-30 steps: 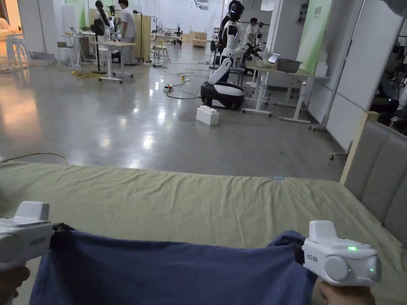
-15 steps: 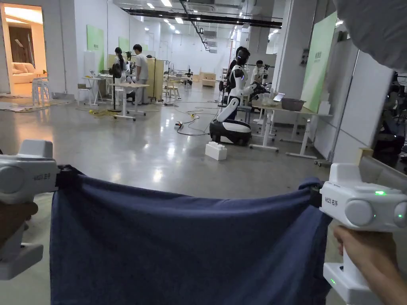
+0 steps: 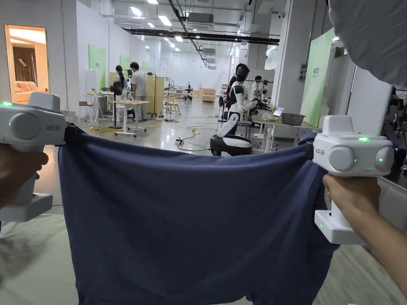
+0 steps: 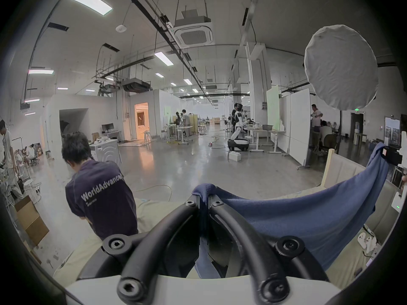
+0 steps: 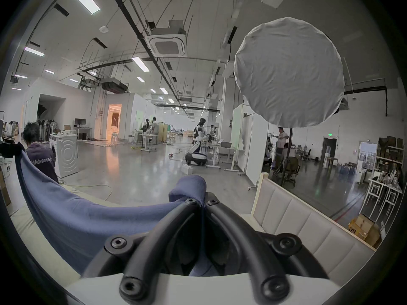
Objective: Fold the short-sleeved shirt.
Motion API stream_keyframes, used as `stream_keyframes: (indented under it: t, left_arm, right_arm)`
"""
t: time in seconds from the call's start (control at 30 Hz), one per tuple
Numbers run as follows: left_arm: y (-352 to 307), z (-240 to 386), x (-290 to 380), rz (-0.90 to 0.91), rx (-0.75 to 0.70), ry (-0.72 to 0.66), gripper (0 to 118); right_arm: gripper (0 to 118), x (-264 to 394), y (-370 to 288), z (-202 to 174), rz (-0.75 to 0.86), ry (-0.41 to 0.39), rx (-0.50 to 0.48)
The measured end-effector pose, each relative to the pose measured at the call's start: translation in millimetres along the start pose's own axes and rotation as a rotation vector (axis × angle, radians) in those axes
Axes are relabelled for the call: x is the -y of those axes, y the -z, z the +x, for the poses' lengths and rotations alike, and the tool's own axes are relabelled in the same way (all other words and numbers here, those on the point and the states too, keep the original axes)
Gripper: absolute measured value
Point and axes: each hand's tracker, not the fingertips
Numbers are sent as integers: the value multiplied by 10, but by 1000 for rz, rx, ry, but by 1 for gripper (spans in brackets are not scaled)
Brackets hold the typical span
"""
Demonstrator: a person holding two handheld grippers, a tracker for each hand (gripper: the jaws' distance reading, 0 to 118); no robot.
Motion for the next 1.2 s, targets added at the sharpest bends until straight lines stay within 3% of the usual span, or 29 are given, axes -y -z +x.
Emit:
stream_keyframes:
  t: [0.27,0.53,0.63,0.67,0.7,0.73,0.83,1.03,1.2]
  left_arm:
    - [293,33,-124,32,-18,15,6]
    - [167,50,461,6,-4,18,6]
    - [-6,46,800,-7,22,5,6]
    - [-100,52,921,-11,27,11,6]
    - [-198,57,1043,-14,33,12,6]
    - [-281,53,1144,-19,45,19,6]
    - [-640,27,1458,-16,69,7,6]
    - [-1384,-39,2075,-26,87,-7,6]
    - [-1930,-130,2704,-96,97,-11,6]
  right_arm:
    - [2,12,303,-89,39,8,-2]
    - [2,639,133,-211,9,11,-20]
    - [2,986,-103,-207,-41,11,-26]
    - [2,1064,-218,-196,-12,-37,-27]
    - [2,1224,-324,-181,-81,18,-52]
    - [2,1288,-440,-172,-60,-21,-44]
    - [2,1586,-804,-139,-91,-42,-50]
    - [2,2102,-1609,-7,-161,-4,-50]
    - [2,2524,-2259,-12,-243,-56,-90]
